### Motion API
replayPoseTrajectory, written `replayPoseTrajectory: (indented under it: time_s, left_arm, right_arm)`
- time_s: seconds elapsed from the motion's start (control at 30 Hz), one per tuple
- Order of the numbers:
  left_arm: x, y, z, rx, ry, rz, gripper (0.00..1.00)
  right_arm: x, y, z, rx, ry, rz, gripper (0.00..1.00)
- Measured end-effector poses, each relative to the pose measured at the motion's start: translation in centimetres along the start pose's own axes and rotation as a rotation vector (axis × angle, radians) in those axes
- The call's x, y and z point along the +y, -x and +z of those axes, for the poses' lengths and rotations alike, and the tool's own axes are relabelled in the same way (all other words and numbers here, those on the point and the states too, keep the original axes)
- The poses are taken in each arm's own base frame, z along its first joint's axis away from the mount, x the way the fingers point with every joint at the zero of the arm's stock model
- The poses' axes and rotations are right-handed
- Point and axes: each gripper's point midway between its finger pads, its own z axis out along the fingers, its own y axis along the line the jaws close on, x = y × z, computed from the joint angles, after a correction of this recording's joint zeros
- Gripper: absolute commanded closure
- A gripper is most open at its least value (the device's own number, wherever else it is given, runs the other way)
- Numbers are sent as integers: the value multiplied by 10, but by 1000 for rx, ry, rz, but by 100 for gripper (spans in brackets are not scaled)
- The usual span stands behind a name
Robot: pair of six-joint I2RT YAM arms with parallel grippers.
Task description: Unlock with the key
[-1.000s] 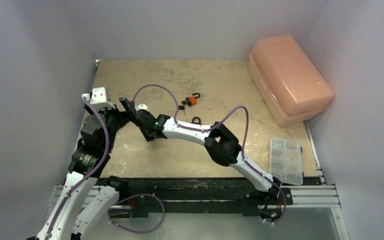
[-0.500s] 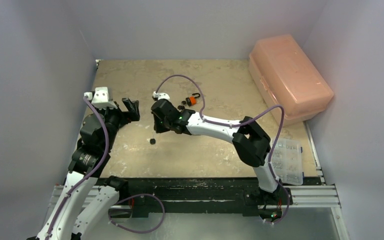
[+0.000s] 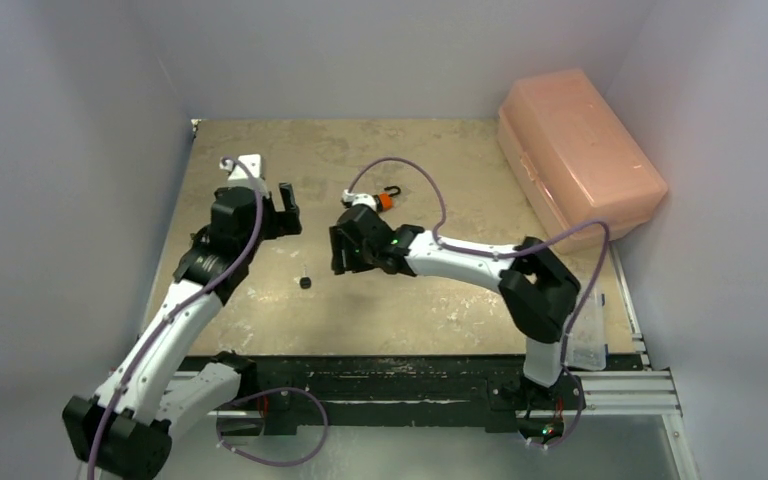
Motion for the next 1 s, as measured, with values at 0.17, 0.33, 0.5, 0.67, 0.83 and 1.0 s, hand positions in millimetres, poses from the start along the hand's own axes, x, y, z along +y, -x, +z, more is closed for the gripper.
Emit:
replayPoseTrajectory:
  time_s: [0.17,0.33,0.5,0.67,0.83,1.0]
  left_arm:
    - [2,-56,27,248,68,-16,20]
    - [3,-95,30,384,95,-60,35]
    - [1,-138,32,511,103,-97,38]
    - [-6,-179,24,642,120,-76,38]
    - [-15,-196,17,684,135,-12,37]
    - [-8,-209,22,717,176,14,39]
  right_arm:
    - [-43,28,-49,-101,-58,55,14]
    - [-70,58,-99,-241,-92,100,13]
    - [-80,58,-120,-279,-102,96,13]
    - [-89,48,-125,-271,-119,88,12]
    - [-95,39,-129,-264,-122,86,12]
    - [-97,36,-129,-258,-127,85,12]
